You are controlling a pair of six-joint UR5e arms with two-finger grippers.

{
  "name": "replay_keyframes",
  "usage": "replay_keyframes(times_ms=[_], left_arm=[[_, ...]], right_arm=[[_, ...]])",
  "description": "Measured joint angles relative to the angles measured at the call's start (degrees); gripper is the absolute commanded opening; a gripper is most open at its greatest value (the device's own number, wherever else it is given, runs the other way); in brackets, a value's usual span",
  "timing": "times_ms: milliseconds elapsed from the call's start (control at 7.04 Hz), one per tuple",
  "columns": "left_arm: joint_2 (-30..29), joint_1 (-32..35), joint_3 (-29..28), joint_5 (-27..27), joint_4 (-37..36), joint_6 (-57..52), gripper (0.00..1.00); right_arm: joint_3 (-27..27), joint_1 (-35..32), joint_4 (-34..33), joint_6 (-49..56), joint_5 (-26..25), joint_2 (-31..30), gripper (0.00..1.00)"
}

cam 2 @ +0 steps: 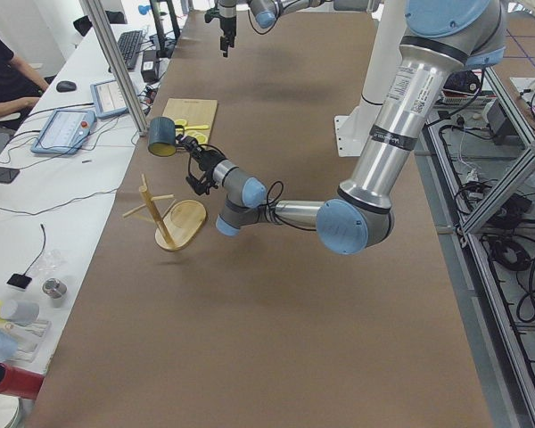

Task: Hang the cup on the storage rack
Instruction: 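Align the mug handle under a rack peg with the left gripper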

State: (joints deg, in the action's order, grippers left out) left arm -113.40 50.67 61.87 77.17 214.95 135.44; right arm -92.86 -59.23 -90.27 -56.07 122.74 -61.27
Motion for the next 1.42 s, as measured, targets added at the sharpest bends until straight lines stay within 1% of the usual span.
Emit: replay_keyframes(times_ms=[284,710,1421], left_arm=[[-0.13,0.01,-1.35,-2.09,0.03,0.79,0.00],[0.58,0.05,-2.34,-5.59,-0.02,5.16,0.00],[0.26,-0.07,-4.49,-8.31,-0.31,7.31,0.00]], right_arm=[[-0.07,0.28,0.00,-0.03,-0.51,0.01,0.99],[-0.13,0.64,0.00,-0.60,-0.85,0.42,0.99],[-0.50,1.16,0.00,-1.37,-1.26,0.55,0.99]])
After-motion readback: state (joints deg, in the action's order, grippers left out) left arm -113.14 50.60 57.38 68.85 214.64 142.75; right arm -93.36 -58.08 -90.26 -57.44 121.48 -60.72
